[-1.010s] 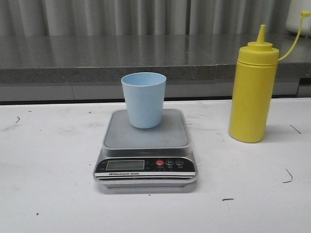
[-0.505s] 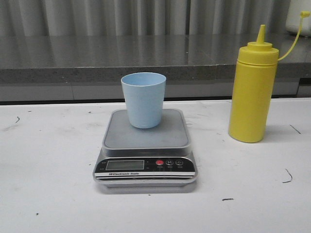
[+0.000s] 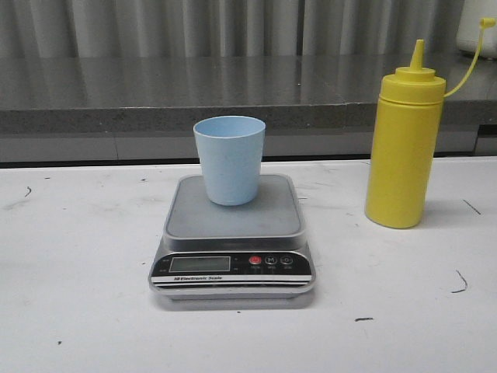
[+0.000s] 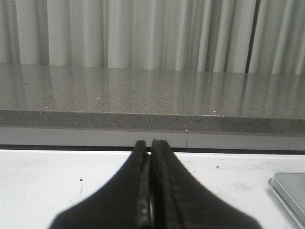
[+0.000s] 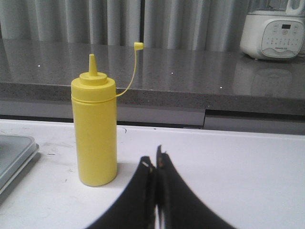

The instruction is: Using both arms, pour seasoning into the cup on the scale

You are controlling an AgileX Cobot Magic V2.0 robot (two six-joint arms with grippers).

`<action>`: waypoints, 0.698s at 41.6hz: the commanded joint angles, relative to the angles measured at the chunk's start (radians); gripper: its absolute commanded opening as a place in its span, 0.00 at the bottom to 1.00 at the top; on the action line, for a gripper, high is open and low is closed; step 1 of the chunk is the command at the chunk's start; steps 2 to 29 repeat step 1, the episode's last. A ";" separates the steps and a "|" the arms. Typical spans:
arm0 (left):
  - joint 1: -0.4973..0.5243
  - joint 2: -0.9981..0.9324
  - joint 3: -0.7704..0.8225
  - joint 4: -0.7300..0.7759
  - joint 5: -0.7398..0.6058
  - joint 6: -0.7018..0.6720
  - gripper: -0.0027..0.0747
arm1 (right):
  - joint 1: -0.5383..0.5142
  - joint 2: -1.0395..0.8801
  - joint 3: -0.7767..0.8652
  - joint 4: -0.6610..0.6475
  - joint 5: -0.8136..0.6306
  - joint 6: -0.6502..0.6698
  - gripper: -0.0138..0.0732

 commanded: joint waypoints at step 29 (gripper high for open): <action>0.001 -0.016 0.025 -0.006 -0.081 0.000 0.01 | -0.007 -0.017 -0.006 0.004 -0.083 0.003 0.08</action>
